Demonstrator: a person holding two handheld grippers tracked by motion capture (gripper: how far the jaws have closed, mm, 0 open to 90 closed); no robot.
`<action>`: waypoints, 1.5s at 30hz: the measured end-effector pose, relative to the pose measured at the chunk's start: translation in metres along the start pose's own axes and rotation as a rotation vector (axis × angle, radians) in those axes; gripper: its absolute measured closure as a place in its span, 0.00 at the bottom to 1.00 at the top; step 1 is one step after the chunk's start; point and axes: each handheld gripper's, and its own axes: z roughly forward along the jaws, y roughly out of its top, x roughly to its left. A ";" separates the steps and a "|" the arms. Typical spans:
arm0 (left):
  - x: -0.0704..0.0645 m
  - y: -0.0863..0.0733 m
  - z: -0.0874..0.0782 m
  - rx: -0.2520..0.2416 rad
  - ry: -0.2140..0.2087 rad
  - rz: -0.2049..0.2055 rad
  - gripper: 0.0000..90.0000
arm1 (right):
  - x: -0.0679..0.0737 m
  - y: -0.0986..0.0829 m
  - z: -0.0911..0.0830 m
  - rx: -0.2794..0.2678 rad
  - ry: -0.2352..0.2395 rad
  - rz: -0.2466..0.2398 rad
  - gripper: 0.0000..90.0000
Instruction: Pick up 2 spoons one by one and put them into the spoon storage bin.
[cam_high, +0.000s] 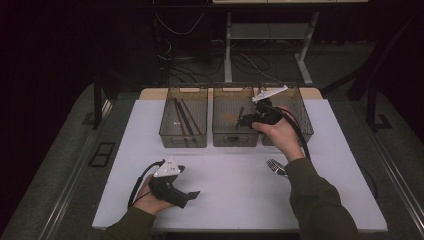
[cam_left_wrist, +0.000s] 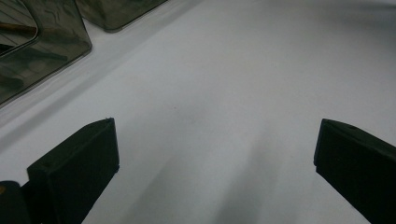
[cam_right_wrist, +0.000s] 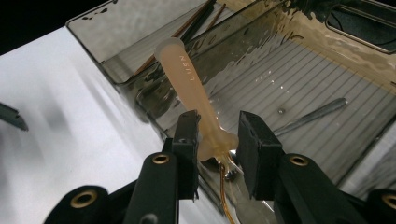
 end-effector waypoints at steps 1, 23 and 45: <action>0.000 0.000 0.000 0.001 -0.001 0.002 0.00 | -0.001 0.002 0.003 0.003 -0.002 -0.002 0.77; 0.000 0.000 0.001 -0.009 -0.010 0.004 0.00 | -0.022 -0.001 0.064 0.129 -0.028 0.075 0.58; 0.003 -0.003 -0.001 -0.021 -0.009 0.006 0.00 | -0.017 -0.007 0.004 -0.006 0.062 0.044 0.83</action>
